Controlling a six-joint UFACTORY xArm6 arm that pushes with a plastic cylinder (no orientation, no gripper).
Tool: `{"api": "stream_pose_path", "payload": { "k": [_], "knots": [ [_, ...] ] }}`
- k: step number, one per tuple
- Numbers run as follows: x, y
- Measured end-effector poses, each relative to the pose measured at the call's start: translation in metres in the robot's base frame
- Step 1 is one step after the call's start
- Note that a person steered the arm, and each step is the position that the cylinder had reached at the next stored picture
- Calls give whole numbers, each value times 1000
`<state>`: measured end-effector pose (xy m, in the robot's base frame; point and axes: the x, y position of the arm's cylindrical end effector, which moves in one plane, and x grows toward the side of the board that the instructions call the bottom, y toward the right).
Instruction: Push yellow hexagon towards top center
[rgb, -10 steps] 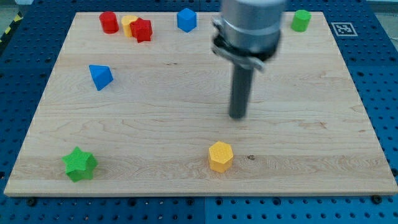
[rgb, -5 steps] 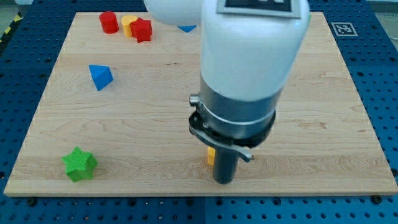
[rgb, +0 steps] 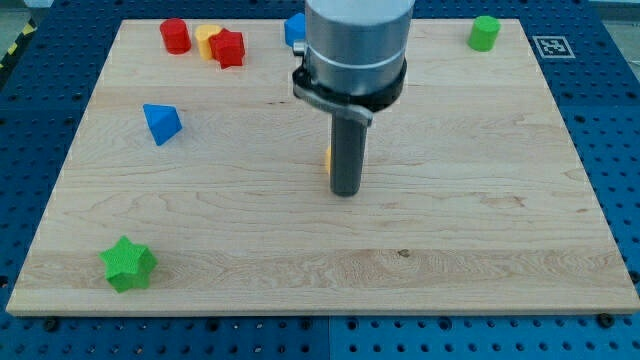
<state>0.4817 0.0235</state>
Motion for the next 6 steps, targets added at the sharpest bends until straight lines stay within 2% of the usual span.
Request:
{"api": "stream_pose_path", "payload": {
  "k": [3,6],
  "knots": [
    [-95,14],
    [-124,49]
  ]
}}
